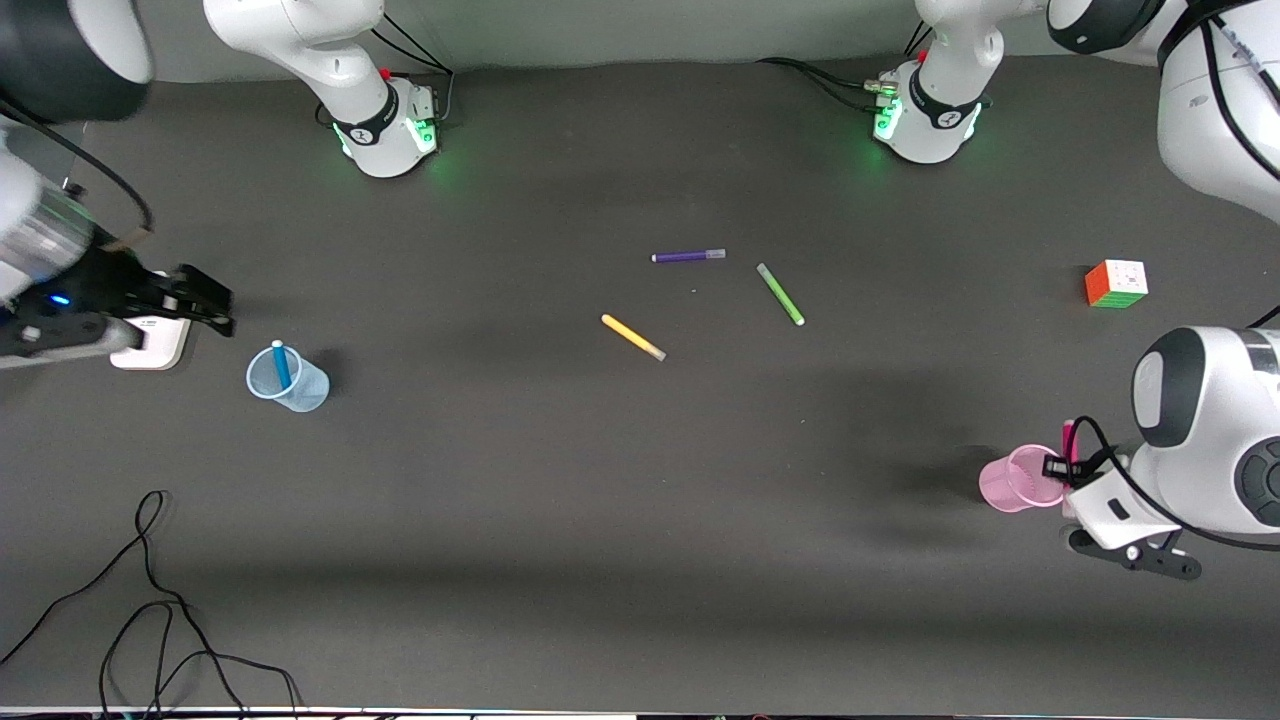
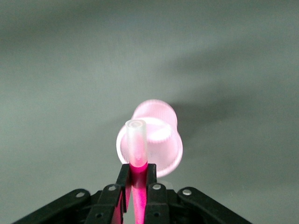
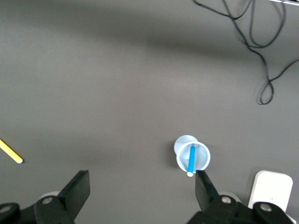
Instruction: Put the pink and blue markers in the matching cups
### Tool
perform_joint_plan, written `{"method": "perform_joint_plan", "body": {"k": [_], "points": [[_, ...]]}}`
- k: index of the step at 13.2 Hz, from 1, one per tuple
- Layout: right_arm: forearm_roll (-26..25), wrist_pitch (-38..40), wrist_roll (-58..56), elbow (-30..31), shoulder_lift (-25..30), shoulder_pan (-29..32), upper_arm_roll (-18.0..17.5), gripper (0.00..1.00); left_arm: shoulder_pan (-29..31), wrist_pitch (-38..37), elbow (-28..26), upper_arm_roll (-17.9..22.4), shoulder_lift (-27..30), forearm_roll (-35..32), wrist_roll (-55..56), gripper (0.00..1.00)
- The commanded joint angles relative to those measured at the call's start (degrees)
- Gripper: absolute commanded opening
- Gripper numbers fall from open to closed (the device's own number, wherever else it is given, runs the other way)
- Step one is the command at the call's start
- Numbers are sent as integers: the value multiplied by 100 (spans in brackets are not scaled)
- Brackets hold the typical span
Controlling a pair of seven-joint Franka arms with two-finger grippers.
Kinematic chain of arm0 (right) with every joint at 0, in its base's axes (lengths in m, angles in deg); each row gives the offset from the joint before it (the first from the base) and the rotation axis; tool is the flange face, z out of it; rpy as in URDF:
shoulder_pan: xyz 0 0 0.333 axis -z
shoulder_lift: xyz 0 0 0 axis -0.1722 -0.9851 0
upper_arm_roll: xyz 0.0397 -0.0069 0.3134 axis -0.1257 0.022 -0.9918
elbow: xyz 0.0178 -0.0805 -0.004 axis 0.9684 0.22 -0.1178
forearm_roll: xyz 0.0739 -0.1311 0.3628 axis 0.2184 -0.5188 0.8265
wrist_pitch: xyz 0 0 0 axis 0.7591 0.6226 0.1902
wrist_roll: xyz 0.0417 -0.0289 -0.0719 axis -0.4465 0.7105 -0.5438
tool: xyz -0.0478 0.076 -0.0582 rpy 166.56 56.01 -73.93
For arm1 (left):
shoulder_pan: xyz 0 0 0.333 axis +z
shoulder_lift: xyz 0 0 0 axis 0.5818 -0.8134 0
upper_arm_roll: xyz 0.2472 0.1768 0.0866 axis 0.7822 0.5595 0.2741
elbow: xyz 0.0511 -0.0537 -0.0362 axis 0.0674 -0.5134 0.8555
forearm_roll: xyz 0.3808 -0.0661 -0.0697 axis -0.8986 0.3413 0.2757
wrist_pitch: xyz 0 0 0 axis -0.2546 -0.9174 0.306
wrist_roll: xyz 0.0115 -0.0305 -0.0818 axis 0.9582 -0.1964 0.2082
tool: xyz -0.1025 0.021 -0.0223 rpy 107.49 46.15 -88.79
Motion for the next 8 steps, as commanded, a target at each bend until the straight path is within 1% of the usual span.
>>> {"method": "perform_joint_plan", "body": {"k": [1, 2, 3, 4, 5, 6, 8], "points": [[-20, -17, 86, -31, -28, 5, 49, 100, -105, 684, 274, 71, -89, -104, -677, 0], [-20, -8, 33, -23, 7, 23, 101, 100, -62, 1071, 231, 71, -106, -78, -880, 0], [15, 53, 24, -22, 59, 23, 232, 100, -61, 1371, 213, 71, -132, -69, -935, 0], [68, 71, 41, 12, 138, 15, 312, 100, -53, 1478, 195, 71, -124, -51, -944, 0], [251, 89, 50, 152, 243, 15, 330, 100, -35, 1488, 117, 62, -106, 18, -935, 0], [479, 80, 59, 223, 296, 15, 339, 100, -9, 1575, -84, 53, -80, 176, -935, 0], [525, 19, 68, 241, 245, 15, 357, 100, 123, 2013, -567, 53, 34, 283, -935, 0]]}}
